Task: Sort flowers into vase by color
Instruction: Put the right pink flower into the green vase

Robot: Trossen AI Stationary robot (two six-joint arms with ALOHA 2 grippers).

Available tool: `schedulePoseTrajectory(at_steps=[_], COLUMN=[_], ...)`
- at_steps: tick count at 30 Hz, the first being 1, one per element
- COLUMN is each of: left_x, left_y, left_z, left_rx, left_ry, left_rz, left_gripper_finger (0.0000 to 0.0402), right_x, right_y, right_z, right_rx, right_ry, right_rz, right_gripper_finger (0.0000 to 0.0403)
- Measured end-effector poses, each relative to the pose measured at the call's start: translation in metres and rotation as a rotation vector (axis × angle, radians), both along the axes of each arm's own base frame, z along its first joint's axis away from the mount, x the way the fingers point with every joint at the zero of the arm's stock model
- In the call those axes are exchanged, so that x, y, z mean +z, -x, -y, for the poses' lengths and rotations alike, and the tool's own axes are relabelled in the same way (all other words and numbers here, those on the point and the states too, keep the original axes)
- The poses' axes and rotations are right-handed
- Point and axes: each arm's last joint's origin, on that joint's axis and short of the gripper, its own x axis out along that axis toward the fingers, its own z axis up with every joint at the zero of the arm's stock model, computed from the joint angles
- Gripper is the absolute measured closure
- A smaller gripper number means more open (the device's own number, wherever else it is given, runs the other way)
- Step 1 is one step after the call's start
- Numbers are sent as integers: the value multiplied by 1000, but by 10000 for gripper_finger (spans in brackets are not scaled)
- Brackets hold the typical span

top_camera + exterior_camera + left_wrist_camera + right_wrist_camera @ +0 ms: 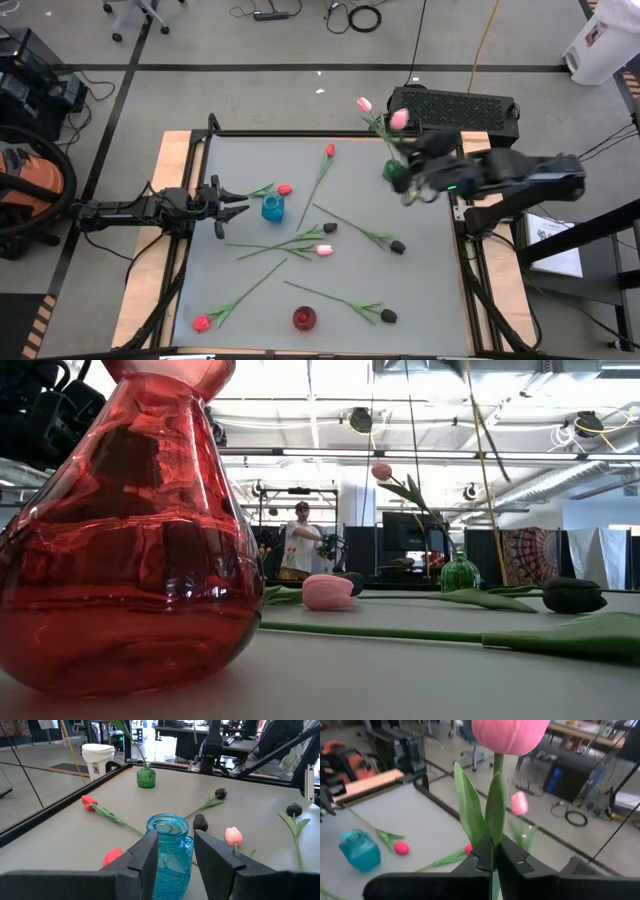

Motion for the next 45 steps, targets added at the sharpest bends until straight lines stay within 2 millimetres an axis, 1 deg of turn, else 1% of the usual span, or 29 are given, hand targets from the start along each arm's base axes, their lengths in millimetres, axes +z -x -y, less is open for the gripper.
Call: schedulePoseTrajectory(at_steps=[5, 10, 13, 15, 17, 20, 22, 25, 27, 30, 34, 37, 40, 42, 45], left_x=[0, 0, 0, 0, 0, 0, 0, 0, 0, 0, 0, 0, 0, 0, 0], left_y=[0, 0, 0, 0, 0, 0, 0, 0, 0, 0, 0, 0, 0, 0, 0], left_z=[0, 0, 0, 0, 0, 0, 0, 0, 0, 0, 0, 0, 0, 0, 0], left_rx=[0, 0, 0, 0, 0, 0, 0, 0, 0, 0, 0, 0, 0, 0, 0], left_ry=[0, 0, 0, 0, 0, 0, 0, 0, 0, 0, 0, 0, 0, 0, 0], left_rz=[0, 0, 0, 0, 0, 0, 0, 0, 0, 0, 0, 0, 0, 0, 0], left_gripper_finger=[269, 269, 269, 269, 269, 269, 269, 269, 269, 269, 269, 269, 269, 269, 269], right_x=[14, 17, 14, 8, -2, -24, -40, -64, -80, -100, -118, -124, -127, -125, -117], right_y=[47, 88, 110, 123, 138, 157, 164, 169, 168, 161, 150, 143, 138, 136, 131], right_z=[8, 15, 18, 21, 23, 27, 28, 29, 29, 28, 26, 25, 24, 24, 23], right_rx=[-4, -13, -15, -28, -36, -66, -76, -90, -88, -77, -64, -56, -53, -47, -37], right_ry=[39, 48, 52, 61, 59, 50, 43, 50, 59, 75, 107, 129, 125, 128, 166], right_rz=[12, -2, 4, 25, 44, 96, 143, 213, 248, 292, 339, 346, 371, 388, 407], right_gripper_finger=[401, 401, 401, 401, 401, 401, 401, 401, 401, 401, 401, 401, 401, 401, 401])
